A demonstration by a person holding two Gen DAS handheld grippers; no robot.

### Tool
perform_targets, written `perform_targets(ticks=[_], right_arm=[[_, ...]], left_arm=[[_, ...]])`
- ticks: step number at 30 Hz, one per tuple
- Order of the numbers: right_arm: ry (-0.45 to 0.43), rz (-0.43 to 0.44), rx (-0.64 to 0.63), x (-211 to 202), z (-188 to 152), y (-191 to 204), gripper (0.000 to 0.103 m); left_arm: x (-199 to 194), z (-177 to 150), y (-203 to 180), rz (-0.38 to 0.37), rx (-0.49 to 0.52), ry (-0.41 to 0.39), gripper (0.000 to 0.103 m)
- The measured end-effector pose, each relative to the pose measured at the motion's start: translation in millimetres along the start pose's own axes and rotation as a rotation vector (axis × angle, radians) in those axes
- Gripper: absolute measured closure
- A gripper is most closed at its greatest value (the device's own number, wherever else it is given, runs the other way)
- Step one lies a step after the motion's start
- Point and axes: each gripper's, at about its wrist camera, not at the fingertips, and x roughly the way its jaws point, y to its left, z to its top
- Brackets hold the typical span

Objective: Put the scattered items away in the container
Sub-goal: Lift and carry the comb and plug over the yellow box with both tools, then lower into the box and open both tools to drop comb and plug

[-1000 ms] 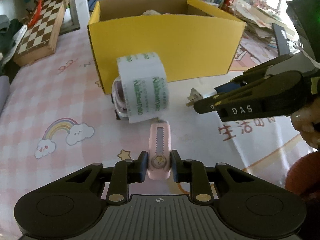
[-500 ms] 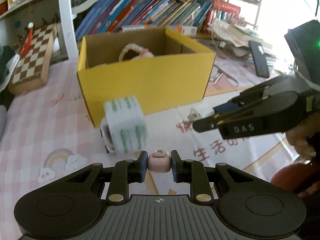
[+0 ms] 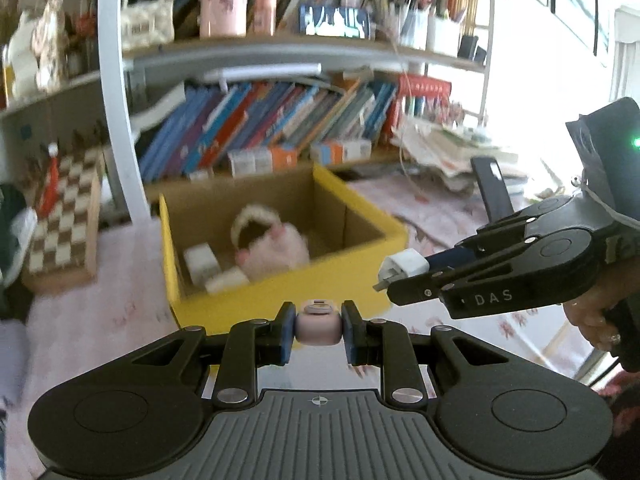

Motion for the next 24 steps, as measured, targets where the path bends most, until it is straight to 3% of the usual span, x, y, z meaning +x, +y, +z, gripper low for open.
perform_targets(ticks=[9, 24], right_arm=[[-0.063, -0.008, -0.055, 12.6, 48.6, -11.5, 0.075], [0.022, -0.007, -0.225, 100.6, 100.8, -27.5, 0.075]], left_arm=[[14.7, 37.1, 24.6, 0.06, 0.037, -0.053, 0.08], [92.4, 63.5, 57.2, 0.134, 0.09, 0.041, 0.08]])
